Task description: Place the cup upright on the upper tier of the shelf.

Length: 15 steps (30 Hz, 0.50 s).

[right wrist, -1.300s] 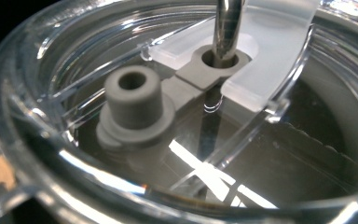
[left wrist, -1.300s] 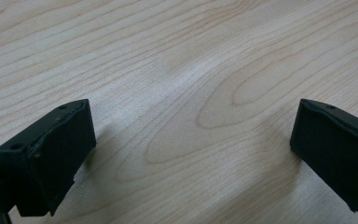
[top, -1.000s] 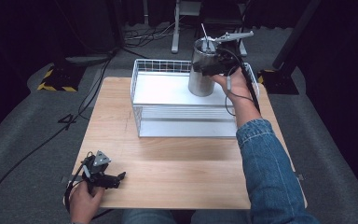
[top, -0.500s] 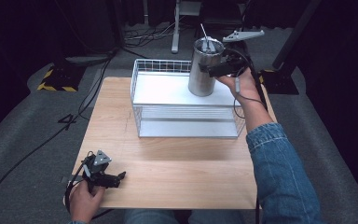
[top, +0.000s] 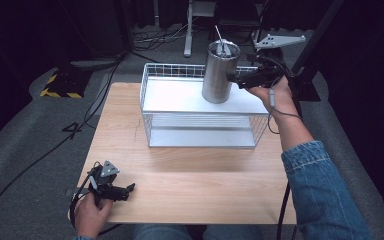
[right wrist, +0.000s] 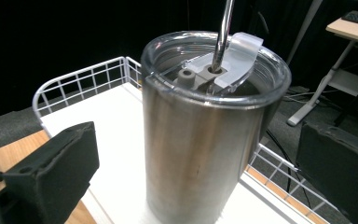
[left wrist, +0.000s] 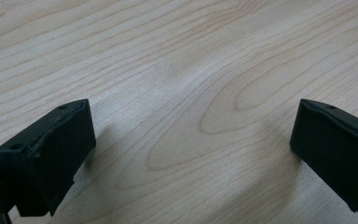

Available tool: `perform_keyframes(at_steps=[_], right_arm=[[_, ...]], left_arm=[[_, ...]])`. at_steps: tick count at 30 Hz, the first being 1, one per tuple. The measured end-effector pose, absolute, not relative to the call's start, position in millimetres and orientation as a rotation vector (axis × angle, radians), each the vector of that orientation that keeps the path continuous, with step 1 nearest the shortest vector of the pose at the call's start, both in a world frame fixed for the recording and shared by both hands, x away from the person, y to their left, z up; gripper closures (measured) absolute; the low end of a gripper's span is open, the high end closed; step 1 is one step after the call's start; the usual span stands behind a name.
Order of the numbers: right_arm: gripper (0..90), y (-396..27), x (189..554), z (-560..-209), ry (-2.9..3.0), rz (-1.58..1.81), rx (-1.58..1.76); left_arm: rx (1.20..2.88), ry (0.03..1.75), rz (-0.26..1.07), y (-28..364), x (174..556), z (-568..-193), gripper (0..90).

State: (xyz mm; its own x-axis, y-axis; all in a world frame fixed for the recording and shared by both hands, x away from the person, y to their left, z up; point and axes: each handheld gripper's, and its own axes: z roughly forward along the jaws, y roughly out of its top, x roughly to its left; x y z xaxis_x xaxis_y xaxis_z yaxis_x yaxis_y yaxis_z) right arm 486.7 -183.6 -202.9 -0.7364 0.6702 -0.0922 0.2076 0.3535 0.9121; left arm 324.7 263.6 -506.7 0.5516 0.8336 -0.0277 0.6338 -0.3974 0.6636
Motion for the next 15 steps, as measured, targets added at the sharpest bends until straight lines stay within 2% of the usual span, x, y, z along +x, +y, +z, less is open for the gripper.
perform_keyframes(at_steps=[15], right_arm=[[0.0,-213.8,443.3,-206.9,2.178,1.39,0.698]], left_arm=[[2.155,1.177,0.415,263.4,325.4,-507.0,0.4]])
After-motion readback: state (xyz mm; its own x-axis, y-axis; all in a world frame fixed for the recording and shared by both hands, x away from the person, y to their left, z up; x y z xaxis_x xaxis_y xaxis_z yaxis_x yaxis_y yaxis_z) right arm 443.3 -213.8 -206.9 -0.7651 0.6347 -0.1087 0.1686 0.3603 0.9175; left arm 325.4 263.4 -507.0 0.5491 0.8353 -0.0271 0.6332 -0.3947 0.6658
